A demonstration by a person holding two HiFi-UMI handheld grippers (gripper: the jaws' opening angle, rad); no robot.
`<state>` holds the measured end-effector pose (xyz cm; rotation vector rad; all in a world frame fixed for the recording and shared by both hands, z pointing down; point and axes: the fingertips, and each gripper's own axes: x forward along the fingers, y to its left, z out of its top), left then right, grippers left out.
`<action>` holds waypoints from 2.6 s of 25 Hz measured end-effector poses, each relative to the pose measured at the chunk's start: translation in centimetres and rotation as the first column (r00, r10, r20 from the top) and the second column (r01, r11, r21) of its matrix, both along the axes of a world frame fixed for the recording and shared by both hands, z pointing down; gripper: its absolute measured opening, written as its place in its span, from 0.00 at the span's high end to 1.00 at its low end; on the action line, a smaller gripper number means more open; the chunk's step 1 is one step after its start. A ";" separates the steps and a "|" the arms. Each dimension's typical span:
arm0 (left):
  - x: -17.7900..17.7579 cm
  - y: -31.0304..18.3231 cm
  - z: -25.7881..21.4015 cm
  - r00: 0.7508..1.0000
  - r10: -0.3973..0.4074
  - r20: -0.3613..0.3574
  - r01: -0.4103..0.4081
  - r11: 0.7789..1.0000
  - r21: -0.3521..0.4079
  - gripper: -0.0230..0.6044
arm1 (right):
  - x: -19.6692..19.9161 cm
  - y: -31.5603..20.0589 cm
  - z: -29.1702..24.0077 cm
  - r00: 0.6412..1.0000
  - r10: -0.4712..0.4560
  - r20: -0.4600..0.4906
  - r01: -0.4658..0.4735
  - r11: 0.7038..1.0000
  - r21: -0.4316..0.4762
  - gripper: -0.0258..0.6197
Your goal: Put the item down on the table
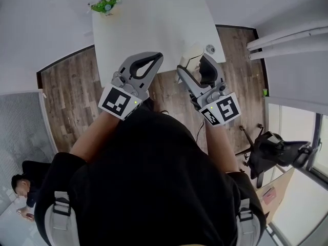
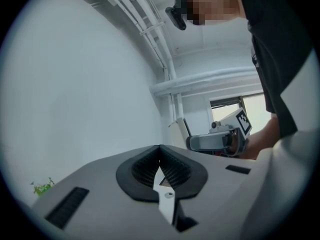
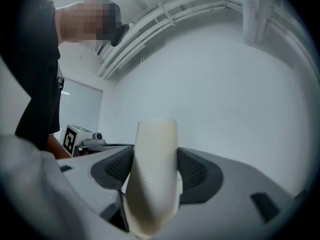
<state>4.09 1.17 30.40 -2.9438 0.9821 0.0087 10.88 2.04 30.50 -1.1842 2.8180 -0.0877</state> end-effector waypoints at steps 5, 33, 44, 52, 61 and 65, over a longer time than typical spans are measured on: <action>-0.3 -3.0 -0.1 1.000 0.008 0.003 -0.008 1.000 0.007 0.97 | -0.5 -3.0 0.1 1.000 0.002 -0.012 -0.002 1.000 0.004 0.52; -5.7 -18.0 3.1 1.000 0.026 -0.005 -0.027 0.997 -0.074 0.97 | -5.2 -18.0 3.2 0.997 0.063 -0.040 -0.067 0.994 -0.086 0.52; -5.2 -23.4 3.9 0.985 -0.170 -0.022 0.167 0.981 -0.097 0.97 | -4.1 -25.7 5.4 0.989 -0.117 -0.086 0.106 0.987 -0.122 0.52; -3.6 -26.5 6.2 0.965 -0.263 0.014 0.262 0.955 -0.137 0.97 | -2.9 -30.1 9.6 0.959 -0.227 -0.168 0.192 0.960 -0.204 0.52; -3.2 -27.0 8.4 0.946 -0.322 0.034 0.324 0.932 -0.165 0.97 | -2.7 -31.7 14.5 0.904 -0.324 -0.279 0.240 0.925 -0.294 0.52; -3.2 -27.3 9.9 0.938 -0.343 0.047 0.346 0.919 -0.187 0.97 | -2.8 -32.7 16.8 0.876 -0.351 -0.331 0.236 0.910 -0.340 0.52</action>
